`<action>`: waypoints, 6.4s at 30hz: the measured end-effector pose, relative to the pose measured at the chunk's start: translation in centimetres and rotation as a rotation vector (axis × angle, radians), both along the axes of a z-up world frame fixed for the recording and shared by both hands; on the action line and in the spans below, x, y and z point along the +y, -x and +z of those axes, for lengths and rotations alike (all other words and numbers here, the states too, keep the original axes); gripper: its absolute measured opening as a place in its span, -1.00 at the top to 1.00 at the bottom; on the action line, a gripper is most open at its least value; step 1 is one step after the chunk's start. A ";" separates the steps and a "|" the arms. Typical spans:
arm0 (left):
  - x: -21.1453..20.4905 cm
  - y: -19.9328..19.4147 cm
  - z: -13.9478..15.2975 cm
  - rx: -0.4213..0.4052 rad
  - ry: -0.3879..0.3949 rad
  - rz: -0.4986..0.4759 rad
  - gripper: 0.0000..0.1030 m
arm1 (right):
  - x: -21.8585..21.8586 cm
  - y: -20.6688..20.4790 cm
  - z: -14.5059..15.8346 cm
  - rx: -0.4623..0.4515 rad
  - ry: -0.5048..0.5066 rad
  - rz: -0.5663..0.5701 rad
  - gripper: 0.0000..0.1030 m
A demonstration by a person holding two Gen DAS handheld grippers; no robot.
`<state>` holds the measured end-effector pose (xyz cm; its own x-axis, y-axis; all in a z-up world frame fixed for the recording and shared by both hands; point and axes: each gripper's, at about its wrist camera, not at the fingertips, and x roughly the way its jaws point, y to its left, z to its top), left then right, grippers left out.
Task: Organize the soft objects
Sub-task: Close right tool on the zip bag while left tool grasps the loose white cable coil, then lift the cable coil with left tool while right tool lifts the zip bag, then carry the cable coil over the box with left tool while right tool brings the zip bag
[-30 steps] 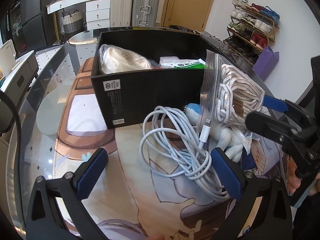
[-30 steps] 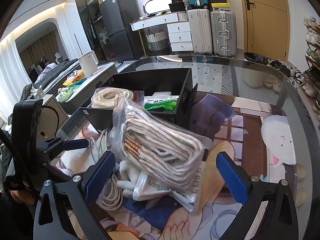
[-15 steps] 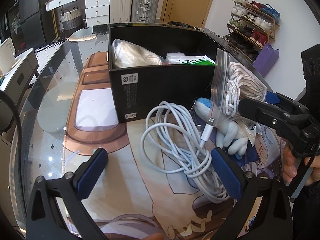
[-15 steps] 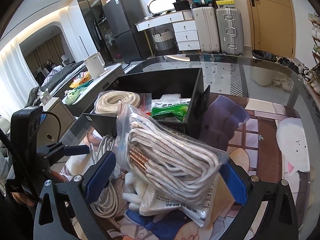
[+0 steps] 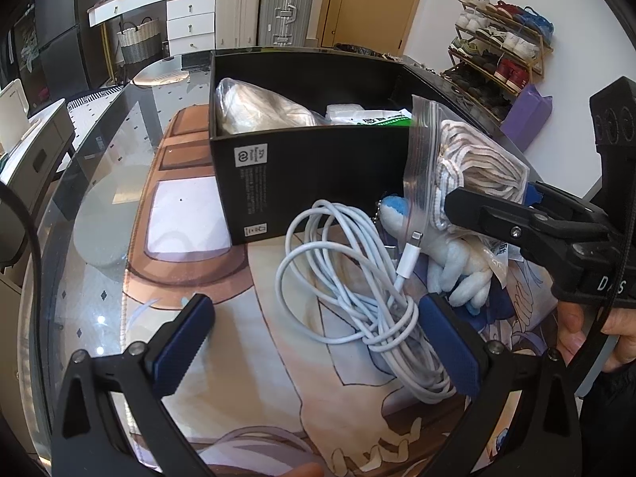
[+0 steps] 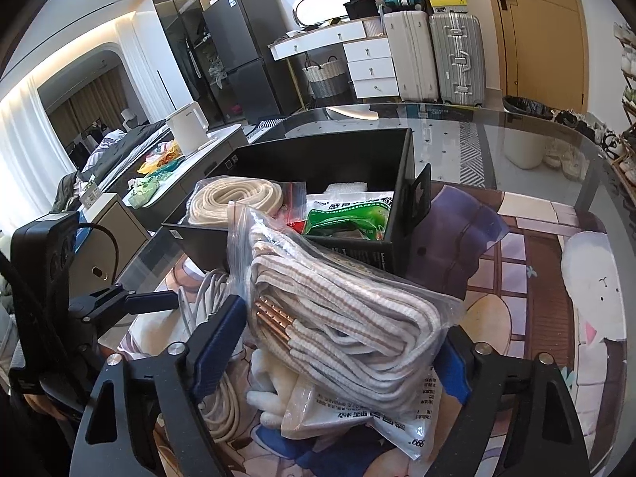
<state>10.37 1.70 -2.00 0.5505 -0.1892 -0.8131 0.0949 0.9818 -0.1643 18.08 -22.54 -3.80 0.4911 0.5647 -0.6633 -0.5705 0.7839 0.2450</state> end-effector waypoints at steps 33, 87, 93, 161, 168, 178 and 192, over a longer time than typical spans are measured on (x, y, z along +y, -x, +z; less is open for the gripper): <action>-0.7 0.5 0.8 -0.030 0.066 -0.051 -0.28 | -2.4 4.2 3.2 -0.130 -0.144 0.095 0.48; 0.6 2.5 3.0 -0.077 0.098 -0.123 -0.22 | -3.3 5.8 5.5 -0.175 -0.198 0.107 0.53; 0.0 2.6 2.5 -0.072 0.042 -0.166 -0.56 | -3.3 5.7 5.4 -0.173 -0.201 0.111 0.53; 0.2 -3.9 7.2 -0.307 -0.163 -0.105 -0.42 | -2.1 0.0 9.1 -0.236 -0.173 -0.007 0.53; 0.0 -4.6 6.5 -0.290 -0.177 -0.112 -0.42 | -0.9 -1.8 8.0 -0.210 -0.153 0.003 0.55; -0.1 -4.2 6.8 -0.307 -0.187 -0.126 -0.42 | -1.3 -3.4 8.5 -0.208 -0.220 -0.032 0.57; -0.8 -4.1 6.4 -0.314 -0.222 -0.168 -0.42 | 0.8 -5.3 9.8 -0.221 -0.315 -0.022 0.59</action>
<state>14.45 0.94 4.43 0.7548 -0.1365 -0.6416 0.2686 0.9567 0.1125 23.33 -21.79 5.96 0.6168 0.7119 -0.3357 -0.6206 0.7022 0.3489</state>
